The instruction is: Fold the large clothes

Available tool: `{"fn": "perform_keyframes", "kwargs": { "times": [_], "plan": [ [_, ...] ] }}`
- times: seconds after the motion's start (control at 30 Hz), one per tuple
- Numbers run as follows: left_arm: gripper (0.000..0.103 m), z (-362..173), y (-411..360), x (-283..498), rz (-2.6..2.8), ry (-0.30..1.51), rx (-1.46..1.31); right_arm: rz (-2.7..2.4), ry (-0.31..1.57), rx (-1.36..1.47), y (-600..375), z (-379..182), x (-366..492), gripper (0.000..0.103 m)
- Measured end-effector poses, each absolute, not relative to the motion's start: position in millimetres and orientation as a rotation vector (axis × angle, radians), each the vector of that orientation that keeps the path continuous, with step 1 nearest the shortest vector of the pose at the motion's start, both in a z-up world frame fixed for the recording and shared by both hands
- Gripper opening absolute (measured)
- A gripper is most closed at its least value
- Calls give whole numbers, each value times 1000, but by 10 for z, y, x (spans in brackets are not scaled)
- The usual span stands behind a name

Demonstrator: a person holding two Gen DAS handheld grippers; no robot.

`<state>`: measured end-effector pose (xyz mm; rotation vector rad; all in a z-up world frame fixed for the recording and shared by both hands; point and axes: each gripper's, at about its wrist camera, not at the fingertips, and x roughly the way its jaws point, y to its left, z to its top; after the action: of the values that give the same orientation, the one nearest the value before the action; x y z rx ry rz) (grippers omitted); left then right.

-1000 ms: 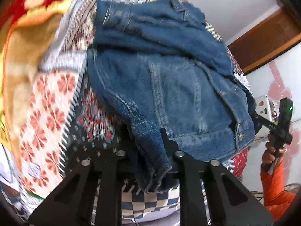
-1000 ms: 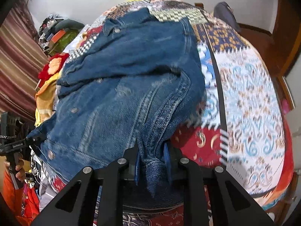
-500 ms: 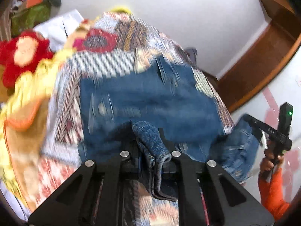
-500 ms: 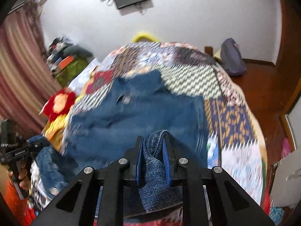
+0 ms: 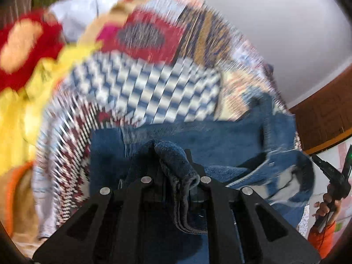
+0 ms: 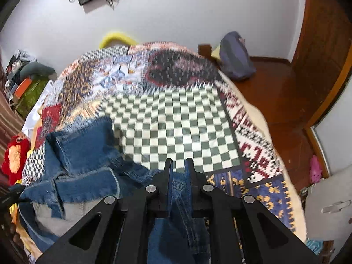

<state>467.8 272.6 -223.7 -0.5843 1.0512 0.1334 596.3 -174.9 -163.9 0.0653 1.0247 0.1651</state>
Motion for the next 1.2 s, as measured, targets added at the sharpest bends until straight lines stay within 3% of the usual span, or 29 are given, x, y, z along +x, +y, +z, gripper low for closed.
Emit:
{"fn": "perform_keyframes", "kwargs": {
  "times": [0.17,0.53,0.8,1.2],
  "plan": [
    [16,-2382,2811,4621,86,1073,-631,211,1075,58,-1804,-1858,5841,9],
    [27,-1443,2427,4362,55,1031,-286,366,1007,-54,-1729,-1294,5088,9],
    [72,-1332,2587,4224,161,968,-340,462,1031,-115,-1501,-1224,4549,9],
    [73,-1887,2177,3990,88,1145,-125,500,1224,-165,-1025,-1961,4614,9]
  ]
}}
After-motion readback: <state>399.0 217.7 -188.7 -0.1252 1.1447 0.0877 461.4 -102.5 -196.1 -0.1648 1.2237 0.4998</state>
